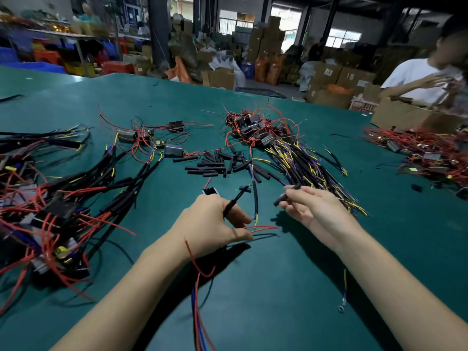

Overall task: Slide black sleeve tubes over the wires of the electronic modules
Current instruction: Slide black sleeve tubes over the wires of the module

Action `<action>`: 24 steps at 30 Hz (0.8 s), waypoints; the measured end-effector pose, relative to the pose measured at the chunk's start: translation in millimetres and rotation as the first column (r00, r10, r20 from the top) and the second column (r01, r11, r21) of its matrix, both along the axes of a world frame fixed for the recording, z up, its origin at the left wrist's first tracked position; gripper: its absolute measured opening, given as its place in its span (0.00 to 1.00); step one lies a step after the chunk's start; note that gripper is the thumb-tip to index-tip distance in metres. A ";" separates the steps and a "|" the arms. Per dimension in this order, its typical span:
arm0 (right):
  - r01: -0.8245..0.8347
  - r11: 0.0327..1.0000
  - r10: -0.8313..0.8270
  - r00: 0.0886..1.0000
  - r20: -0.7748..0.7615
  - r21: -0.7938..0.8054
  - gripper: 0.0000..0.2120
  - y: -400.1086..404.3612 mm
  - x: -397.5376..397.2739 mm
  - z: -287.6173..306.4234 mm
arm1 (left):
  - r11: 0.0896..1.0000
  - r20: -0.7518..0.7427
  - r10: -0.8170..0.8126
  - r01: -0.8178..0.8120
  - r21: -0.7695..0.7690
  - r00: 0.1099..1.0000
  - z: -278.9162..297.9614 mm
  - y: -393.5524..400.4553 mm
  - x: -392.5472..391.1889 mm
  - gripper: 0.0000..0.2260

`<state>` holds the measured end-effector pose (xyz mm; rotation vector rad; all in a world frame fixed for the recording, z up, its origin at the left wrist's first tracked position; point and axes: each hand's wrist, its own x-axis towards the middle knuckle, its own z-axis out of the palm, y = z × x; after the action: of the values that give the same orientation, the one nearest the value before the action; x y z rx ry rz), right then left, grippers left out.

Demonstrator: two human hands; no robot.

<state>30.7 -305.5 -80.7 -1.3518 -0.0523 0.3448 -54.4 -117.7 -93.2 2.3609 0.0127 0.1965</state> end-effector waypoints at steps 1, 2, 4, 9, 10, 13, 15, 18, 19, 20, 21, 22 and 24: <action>0.007 0.999 -0.005 1.000 -0.030 0.052 0.02 -4.3 -4.7 -1.0 | 1.000 0.009 0.002 -0.003 0.010 1.000 0.1 -0.7 -0.5 0.04; 0.013 0.996 -0.009 0.999 -0.047 0.088 0.01 -7.2 -8.7 -1.4 | 1.000 0.022 0.009 -0.009 0.010 1.000 0.3 -1.3 -1.5 0.03; 0.024 0.993 -0.019 0.999 -0.047 0.115 0.01 -10.5 -14.6 -1.5 | 1.000 0.051 0.027 -0.026 -0.011 0.998 -0.6 -1.4 -3.1 0.03; 0.052 0.999 -0.052 0.998 0.027 0.011 0.01 -14.0 -21.0 -2.2 | 0.999 0.070 0.034 -0.034 -0.006 0.997 -1.8 -1.4 -6.3 0.03; 0.054 0.999 -0.054 0.998 0.031 0.007 0.01 -14.5 -21.4 -2.8 | 0.999 0.067 0.028 -0.030 0.019 0.997 -1.1 -1.7 -6.8 0.03; 0.044 0.999 -0.045 0.999 0.030 0.012 0.00 -15.5 -20.3 -4.2 | 0.994 0.028 0.010 -0.013 0.110 1.000 2.2 -3.1 -8.5 0.04; 0.028 1.000 -0.028 0.999 0.033 -0.013 0.01 -15.7 -18.9 -4.5 | 0.990 -0.006 0.007 -0.006 0.142 1.000 2.7 -3.9 -8.3 0.04; 0.006 0.998 -0.003 0.999 0.045 -0.065 0.01 -15.5 -17.4 -4.7 | 0.979 -0.050 0.013 -0.002 0.206 0.999 3.8 -5.8 -6.7 0.02; -0.004 0.997 0.008 0.999 0.050 -0.080 0.01 -15.2 -17.3 -4.5 | 0.974 -0.064 0.011 0.004 0.225 0.998 4.5 -6.3 -6.4 0.02; -0.013 0.996 0.018 0.998 0.056 -0.088 0.01 -15.7 -17.4 -3.8 | 0.971 -0.073 0.010 0.008 0.240 0.997 4.7 -6.9 -6.3 0.02; -0.021 0.996 0.027 0.998 0.060 -0.090 0.01 -16.0 -17.6 -3.2 | 0.969 -0.079 0.008 0.012 0.248 0.997 4.4 -7.4 -6.5 0.03; -0.027 0.996 0.032 0.998 0.062 -0.087 0.01 -16.5 -17.6 -2.5 | 0.968 -0.077 0.004 0.015 0.249 0.997 3.9 -7.9 -6.8 0.03; -0.026 0.997 0.030 0.998 0.060 -0.071 0.02 -17.8 -17.8 -0.8 | 0.983 -0.028 0.005 0.000 0.184 1.000 4.0 -8.4 -8.3 0.01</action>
<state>12.9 -323.3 -81.5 -1.4323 -0.1109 0.3314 -62.7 -126.1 -89.1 2.5478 0.0109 0.1719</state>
